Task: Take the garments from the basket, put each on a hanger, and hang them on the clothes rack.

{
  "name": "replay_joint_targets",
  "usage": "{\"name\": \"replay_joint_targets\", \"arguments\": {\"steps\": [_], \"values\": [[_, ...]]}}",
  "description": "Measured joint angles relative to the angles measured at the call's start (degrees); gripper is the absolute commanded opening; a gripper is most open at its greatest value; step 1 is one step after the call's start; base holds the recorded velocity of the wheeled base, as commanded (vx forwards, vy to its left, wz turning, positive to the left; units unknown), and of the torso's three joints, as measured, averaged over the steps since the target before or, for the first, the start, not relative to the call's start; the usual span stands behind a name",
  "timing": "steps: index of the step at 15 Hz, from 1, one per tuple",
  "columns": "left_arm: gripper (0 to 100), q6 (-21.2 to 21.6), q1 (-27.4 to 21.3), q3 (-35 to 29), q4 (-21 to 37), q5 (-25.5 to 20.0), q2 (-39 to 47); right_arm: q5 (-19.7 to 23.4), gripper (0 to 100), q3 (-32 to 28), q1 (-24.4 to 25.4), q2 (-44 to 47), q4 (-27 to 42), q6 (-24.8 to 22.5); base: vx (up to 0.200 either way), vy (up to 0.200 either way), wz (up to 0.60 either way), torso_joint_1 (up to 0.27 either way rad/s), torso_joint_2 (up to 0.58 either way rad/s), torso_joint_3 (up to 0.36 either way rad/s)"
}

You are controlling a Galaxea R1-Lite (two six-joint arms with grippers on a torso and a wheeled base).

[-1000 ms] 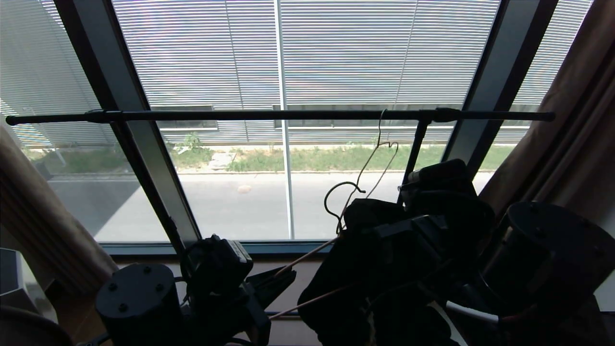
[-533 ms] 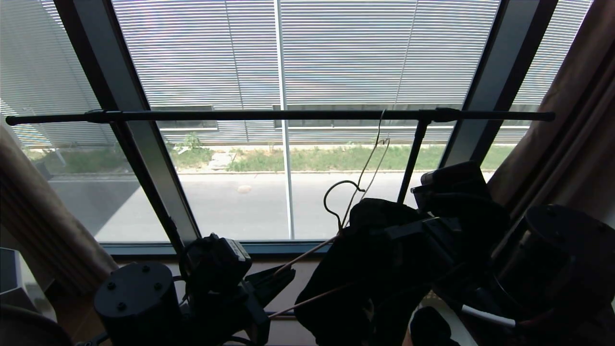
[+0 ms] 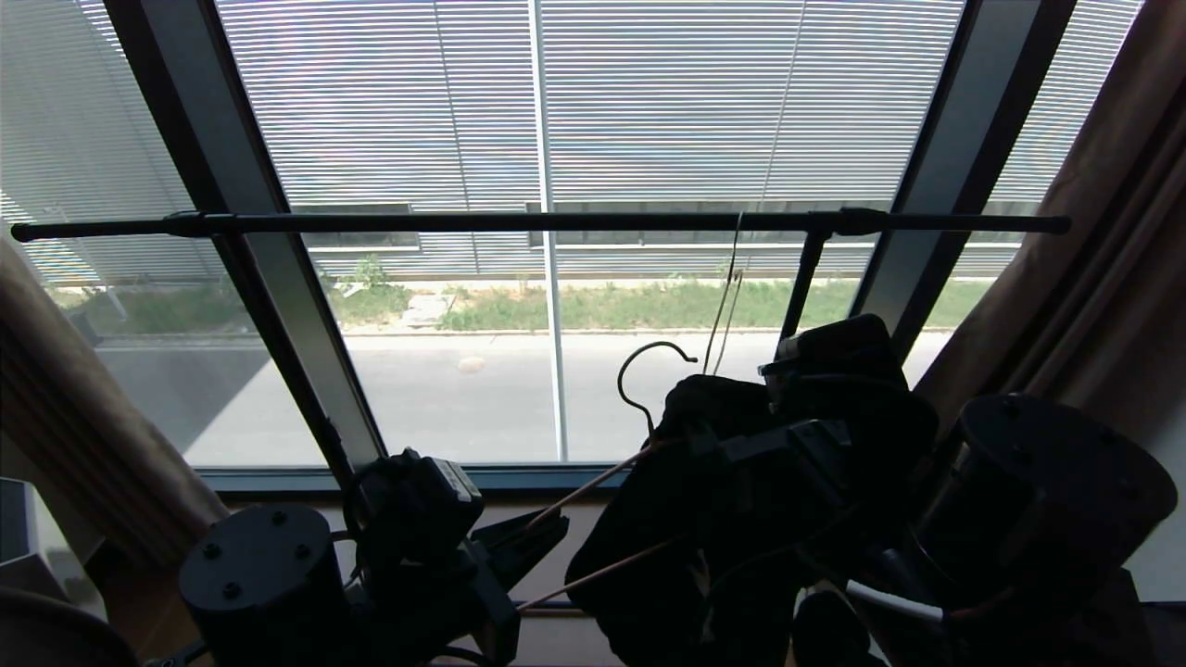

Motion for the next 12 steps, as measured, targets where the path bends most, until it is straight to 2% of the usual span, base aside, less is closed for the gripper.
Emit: {"name": "replay_joint_targets", "arguments": {"steps": [3, 12], "values": [[0, 0.0, 0.4, -0.5, 0.0, 0.0, 0.2, 0.0, 100, 0.4, 1.5, 0.1, 0.0, -0.1, 0.0, 0.0, 0.0, 0.0, 0.0, 0.0], [0, -1.1, 3.7, -3.3, 0.1, 0.0, 0.2, 0.4, 100, 3.6, 1.7, -1.5, -0.1, 0.0, 0.0, 0.0, 0.0, 0.0, 0.0, 0.0]]}}
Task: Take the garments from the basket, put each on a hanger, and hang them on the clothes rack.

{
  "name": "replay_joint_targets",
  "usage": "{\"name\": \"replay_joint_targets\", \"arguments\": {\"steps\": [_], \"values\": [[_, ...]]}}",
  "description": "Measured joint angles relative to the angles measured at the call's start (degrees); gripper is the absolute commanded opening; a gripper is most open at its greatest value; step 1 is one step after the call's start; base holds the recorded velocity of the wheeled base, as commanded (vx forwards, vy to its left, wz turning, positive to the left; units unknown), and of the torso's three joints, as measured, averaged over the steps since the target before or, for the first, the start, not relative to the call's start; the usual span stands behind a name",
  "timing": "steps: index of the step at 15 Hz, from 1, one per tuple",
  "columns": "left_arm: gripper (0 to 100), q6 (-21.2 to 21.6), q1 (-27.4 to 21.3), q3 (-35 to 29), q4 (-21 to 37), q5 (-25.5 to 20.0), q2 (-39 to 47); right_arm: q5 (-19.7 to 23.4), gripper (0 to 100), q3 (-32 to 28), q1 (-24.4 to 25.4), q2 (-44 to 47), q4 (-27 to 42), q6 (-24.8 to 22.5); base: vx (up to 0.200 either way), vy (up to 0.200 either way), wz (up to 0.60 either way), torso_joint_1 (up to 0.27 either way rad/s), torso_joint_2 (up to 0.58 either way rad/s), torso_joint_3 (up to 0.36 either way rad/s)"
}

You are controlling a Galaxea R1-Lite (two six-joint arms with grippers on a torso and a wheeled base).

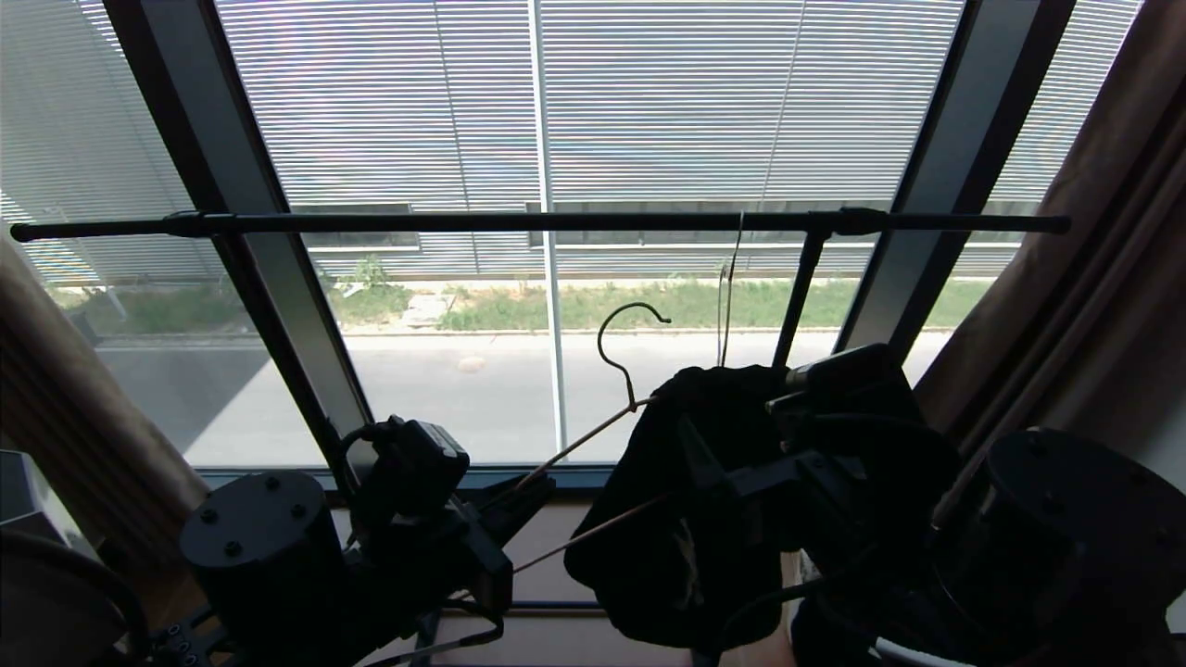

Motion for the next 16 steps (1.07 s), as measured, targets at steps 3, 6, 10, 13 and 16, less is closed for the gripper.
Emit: {"name": "replay_joint_targets", "arguments": {"steps": [3, 6, 10, 13, 16], "values": [[0, -1.1, 0.2, 0.0, 0.0, -0.1, -0.1, 3.6, 100, 1.7, 0.0, -0.7, 0.2, -0.2, 0.0, 0.0, 0.0, 0.0, 0.0, 0.0], [0, -1.5, 1.6, 1.6, 0.0, -0.6, -0.3, 12.2, 100, 4.1, -0.5, -4.0, 1.5, -5.4, 0.0, 0.0, 0.0, 0.0, 0.0, 0.0], [0, -1.2, 2.9, 3.6, 0.0, -0.9, -0.9, 18.2, 100, 6.4, -3.1, -11.0, 12.5, -12.8, 0.0, 0.0, 0.0, 0.0, 0.0, 0.0], [0, -1.2, 3.6, 7.2, 0.0, -5.4, -2.7, 25.3, 100, 2.9, -7.7, -14.8, 25.8, -13.3, 0.0, 0.0, 0.0, 0.0, 0.0, 0.0], [0, -1.4, 4.3, 10.5, 0.0, -7.0, -4.2, 39.2, 100, -6.9, -14.1, -18.5, 51.6, -15.2, 0.0, 0.0, 0.0, 0.0, 0.0, 0.0]]}}
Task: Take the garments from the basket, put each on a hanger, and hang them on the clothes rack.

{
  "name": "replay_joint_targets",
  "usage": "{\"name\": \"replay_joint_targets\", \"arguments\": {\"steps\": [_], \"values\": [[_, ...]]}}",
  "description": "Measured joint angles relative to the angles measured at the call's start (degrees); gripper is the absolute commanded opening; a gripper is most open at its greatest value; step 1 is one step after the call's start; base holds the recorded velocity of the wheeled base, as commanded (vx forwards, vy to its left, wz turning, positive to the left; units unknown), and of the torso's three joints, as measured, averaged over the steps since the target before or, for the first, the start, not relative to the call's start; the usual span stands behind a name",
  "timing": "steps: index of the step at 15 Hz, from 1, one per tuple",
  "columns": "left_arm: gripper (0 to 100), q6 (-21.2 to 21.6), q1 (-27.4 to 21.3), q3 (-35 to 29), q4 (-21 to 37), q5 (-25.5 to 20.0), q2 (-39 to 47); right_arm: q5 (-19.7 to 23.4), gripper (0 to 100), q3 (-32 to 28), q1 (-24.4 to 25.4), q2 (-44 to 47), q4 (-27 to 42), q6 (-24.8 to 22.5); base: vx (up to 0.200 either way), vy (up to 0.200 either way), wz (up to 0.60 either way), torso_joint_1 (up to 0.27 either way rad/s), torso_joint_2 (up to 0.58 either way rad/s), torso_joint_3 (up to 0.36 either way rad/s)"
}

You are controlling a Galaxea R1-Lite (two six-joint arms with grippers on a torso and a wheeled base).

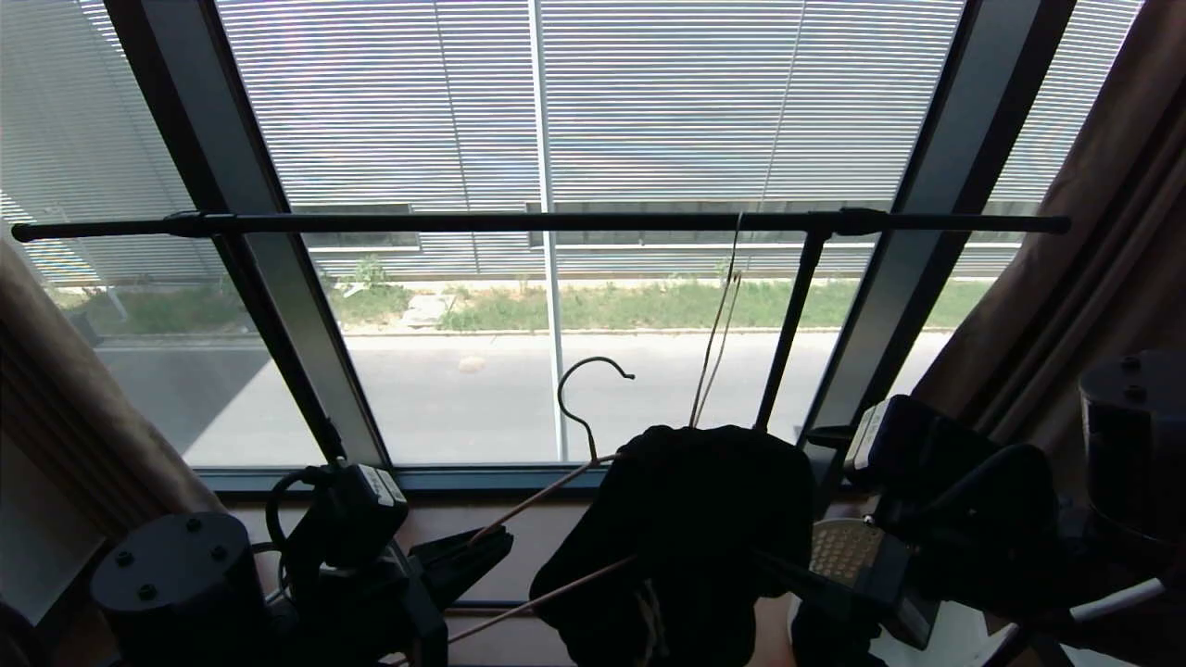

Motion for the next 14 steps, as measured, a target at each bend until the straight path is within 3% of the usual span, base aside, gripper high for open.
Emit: {"name": "replay_joint_targets", "arguments": {"steps": [1, 3, 6, 10, 14], "values": [[0, 0.0, 0.1, 0.3, 0.0, 0.0, -0.2, 6.5, 100, -4.7, -2.6, -1.0, 9.3, -2.4, 0.0, 0.0, 0.0, 0.0, 0.0, 0.0], [0, 0.1, -0.2, 0.5, 0.0, -0.1, -0.5, 21.2, 100, -13.8, -9.4, -2.4, 24.6, -12.8, 0.0, 0.0, 0.0, 0.0, 0.0, 0.0], [0, 0.1, -1.5, 0.9, 0.0, -0.1, -0.5, 33.1, 100, -23.1, -15.8, 0.8, 34.8, -24.0, 0.0, 0.0, 0.0, 0.0, 0.0, 0.0], [0, 0.3, -3.9, 1.2, 0.0, -0.1, -0.7, 38.1, 100, -31.1, -17.4, 10.1, 38.4, -27.0, 0.0, 0.0, 0.0, 0.0, 0.0, 0.0], [0, 0.4, -4.3, 0.8, 0.0, -0.1, -0.7, 41.1, 100, -33.5, -15.9, 16.7, 38.3, -26.6, 0.0, 0.0, 0.0, 0.0, 0.0, 0.0]]}}
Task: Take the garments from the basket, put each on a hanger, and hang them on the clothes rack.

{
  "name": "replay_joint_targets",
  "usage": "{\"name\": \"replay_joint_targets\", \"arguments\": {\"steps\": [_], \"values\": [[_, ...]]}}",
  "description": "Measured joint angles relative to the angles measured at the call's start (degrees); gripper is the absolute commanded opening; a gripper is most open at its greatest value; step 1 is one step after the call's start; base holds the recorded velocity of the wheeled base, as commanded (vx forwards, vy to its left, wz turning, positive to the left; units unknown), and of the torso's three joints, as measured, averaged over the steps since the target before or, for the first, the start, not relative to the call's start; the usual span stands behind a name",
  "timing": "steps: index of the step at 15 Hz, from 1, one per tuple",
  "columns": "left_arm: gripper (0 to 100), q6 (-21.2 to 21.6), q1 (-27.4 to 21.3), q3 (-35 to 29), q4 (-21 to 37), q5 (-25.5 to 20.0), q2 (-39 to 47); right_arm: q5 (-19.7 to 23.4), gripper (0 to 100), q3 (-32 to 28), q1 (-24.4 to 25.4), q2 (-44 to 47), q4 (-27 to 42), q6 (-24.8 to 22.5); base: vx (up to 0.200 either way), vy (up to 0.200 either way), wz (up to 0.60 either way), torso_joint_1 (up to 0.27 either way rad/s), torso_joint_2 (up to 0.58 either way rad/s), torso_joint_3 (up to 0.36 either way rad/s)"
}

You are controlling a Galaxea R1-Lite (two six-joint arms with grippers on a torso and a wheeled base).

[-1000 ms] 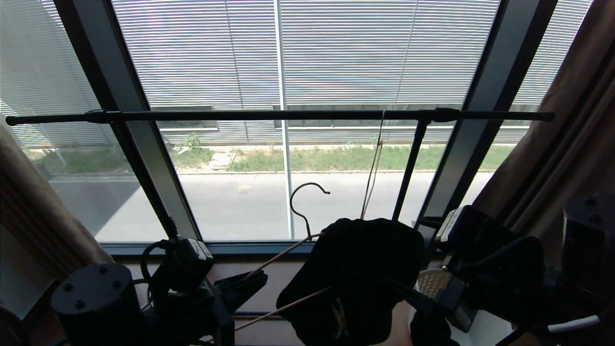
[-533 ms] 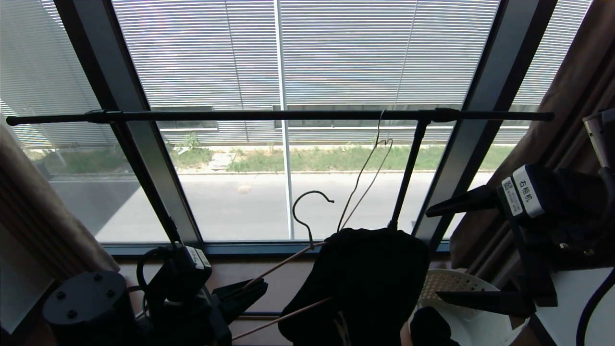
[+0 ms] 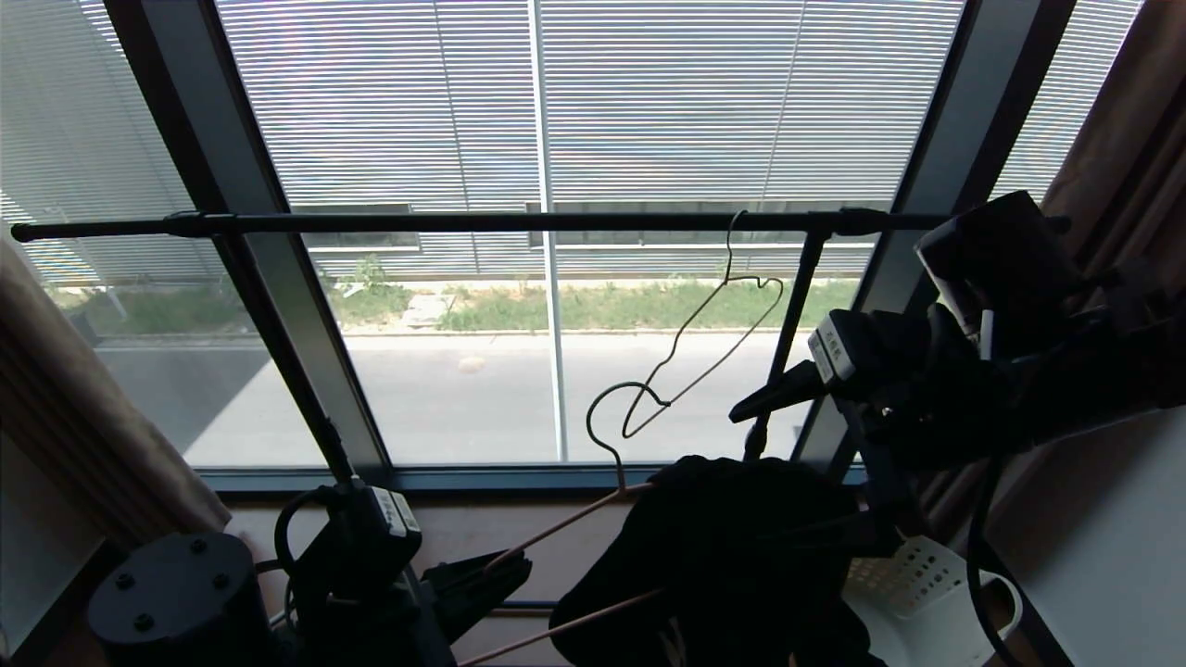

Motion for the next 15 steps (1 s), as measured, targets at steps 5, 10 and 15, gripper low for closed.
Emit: {"name": "replay_joint_targets", "arguments": {"steps": [5, 10, 15], "values": [[0, 0.0, 0.0, -0.2, 0.0, 0.0, 0.0, 0.3, 100, -0.2, 1.8, 4.0, -0.3, 0.5, 0.0, 0.0, 0.0, 0.0, 0.0, 0.0], [0, 0.0, -0.1, -0.1, 0.0, 0.1, 0.0, 0.1, 100, -1.5, 3.8, 7.3, -0.5, 0.8, 0.0, 0.0, 0.0, 0.0, 0.0, 0.0], [0, 0.0, -0.1, -0.1, 0.0, 0.1, 0.0, 0.1, 100, -3.4, 4.6, 10.0, -0.5, 0.9, 0.0, 0.0, 0.0, 0.0, 0.0, 0.0]]}}
